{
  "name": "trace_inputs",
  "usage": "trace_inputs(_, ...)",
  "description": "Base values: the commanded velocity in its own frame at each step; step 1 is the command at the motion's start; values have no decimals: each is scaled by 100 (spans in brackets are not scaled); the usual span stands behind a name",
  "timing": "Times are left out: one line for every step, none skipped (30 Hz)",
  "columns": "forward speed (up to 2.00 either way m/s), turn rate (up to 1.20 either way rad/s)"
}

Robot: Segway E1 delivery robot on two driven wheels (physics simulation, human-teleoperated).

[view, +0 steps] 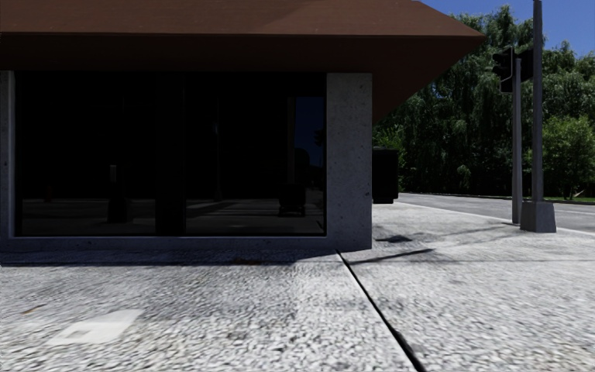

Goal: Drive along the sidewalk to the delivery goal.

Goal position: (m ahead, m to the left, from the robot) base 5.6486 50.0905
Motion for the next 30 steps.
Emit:
trace_inputs(135, 0)
trace_inputs(135, 0)
trace_inputs(135, 0)
trace_inputs(135, 0)
trace_inputs(135, 0)
trace_inputs(135, 0)
trace_inputs(135, 0)
trace_inputs(135, 0)
trace_inputs(135, 0)
trace_inputs(135, 0)
trace_inputs(135, 0)
trace_inputs(135, 0)
trace_inputs(135, 0)
trace_inputs(135, 0)
trace_inputs(135, 0)
trace_inputs(135, 0)
trace_inputs(135, 0)
trace_inputs(135, 0)
trace_inputs(135, 0)
trace_inputs(135, 0)
trace_inputs(135, 0)
trace_inputs(135, 0)
trace_inputs(135, 0)
trace_inputs(135, 0)
trace_inputs(135, 0)
trace_inputs(135, 19)
trace_inputs(135, 63)
trace_inputs(135, 88)
trace_inputs(135, 88)
trace_inputs(135, 120)
